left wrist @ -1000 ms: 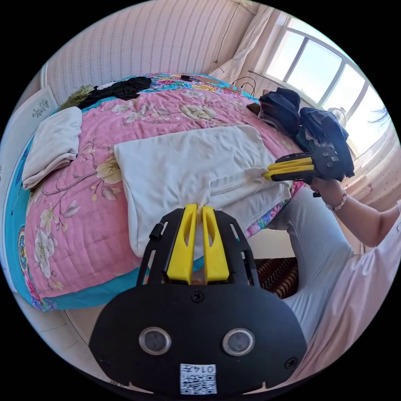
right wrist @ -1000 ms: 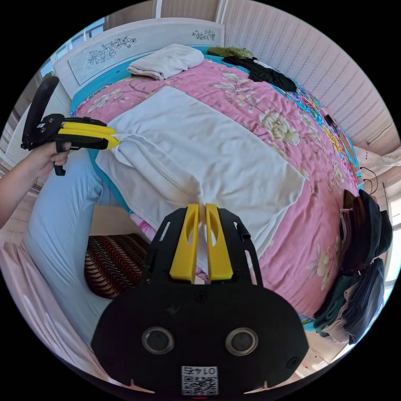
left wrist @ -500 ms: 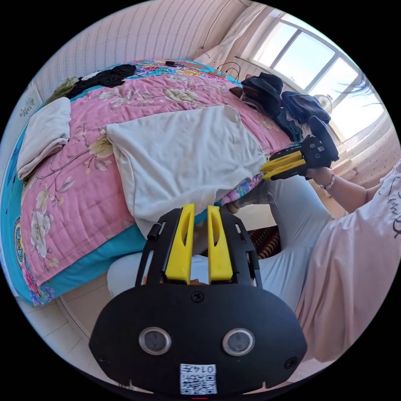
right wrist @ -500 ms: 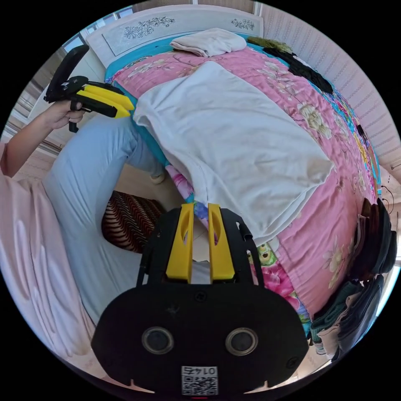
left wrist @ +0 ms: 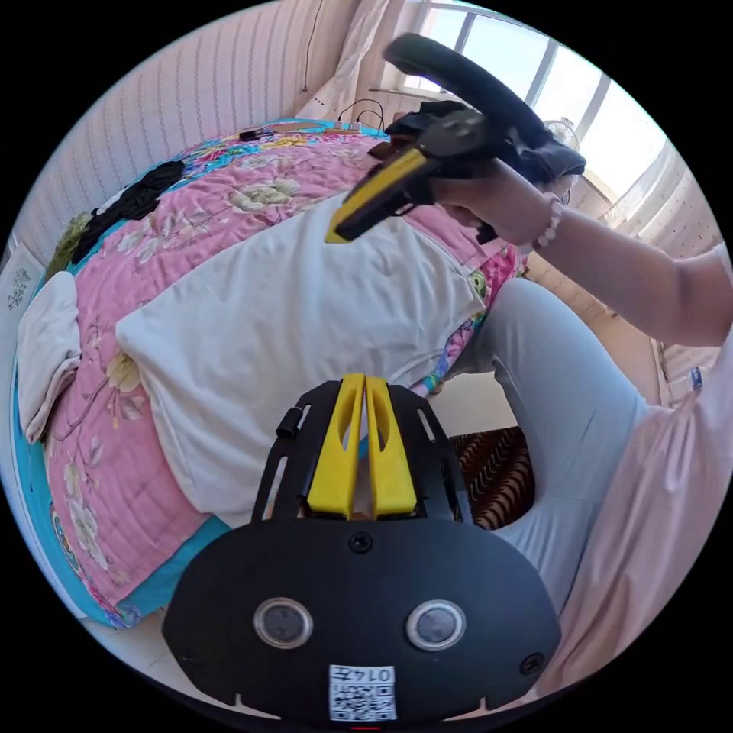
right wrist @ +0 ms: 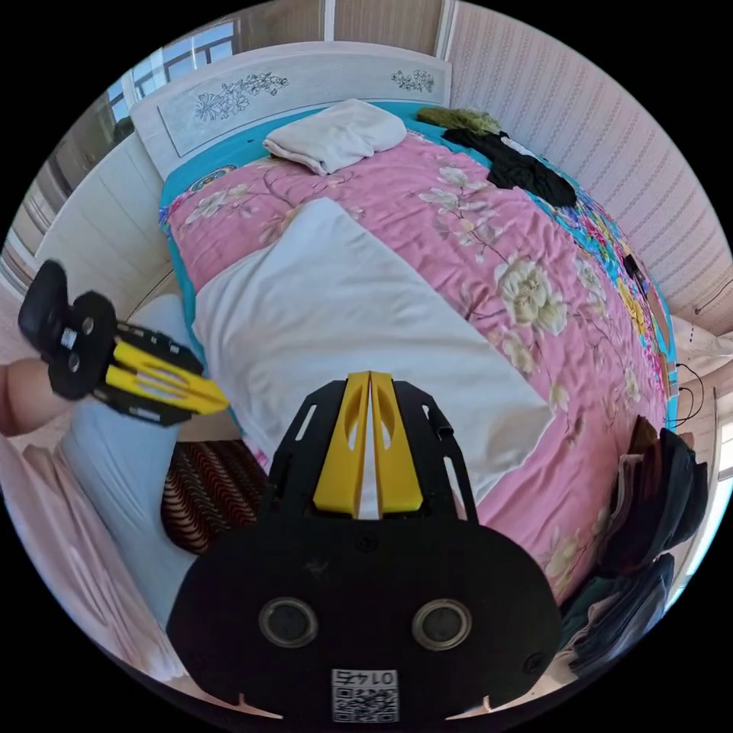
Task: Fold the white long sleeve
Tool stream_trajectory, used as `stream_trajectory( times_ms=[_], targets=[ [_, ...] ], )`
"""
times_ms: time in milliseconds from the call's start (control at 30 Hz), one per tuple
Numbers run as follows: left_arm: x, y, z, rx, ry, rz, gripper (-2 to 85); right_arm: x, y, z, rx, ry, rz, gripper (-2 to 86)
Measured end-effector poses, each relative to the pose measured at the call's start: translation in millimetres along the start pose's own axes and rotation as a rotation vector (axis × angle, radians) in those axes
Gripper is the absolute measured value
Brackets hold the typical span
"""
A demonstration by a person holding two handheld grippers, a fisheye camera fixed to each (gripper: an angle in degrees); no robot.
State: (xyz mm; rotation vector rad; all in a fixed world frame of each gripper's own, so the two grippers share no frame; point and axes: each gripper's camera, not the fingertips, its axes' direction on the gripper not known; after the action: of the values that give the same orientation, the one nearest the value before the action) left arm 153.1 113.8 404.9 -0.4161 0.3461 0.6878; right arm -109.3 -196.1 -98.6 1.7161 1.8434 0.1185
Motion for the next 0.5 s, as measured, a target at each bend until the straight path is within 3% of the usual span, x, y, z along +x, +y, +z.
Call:
stream_trajectory(
  times_ms=[100, 200, 500],
  targets=[
    [10, -21, 38, -0.062, -0.049, 0.024, -1.0, 18, -47, 22, -0.01, 0.026, 0.046, -0.2],
    [13, -27, 66, -0.106, -0.052, 0.061, -1.0, 30, -72, 71, -0.16, 0.02, 0.068, -0.3],
    [19, -41, 81, -0.143, -0.027, 0.057, -1.0, 19, -77, 64, -0.1, 0.11, -0.047, -0.5]
  ],
)
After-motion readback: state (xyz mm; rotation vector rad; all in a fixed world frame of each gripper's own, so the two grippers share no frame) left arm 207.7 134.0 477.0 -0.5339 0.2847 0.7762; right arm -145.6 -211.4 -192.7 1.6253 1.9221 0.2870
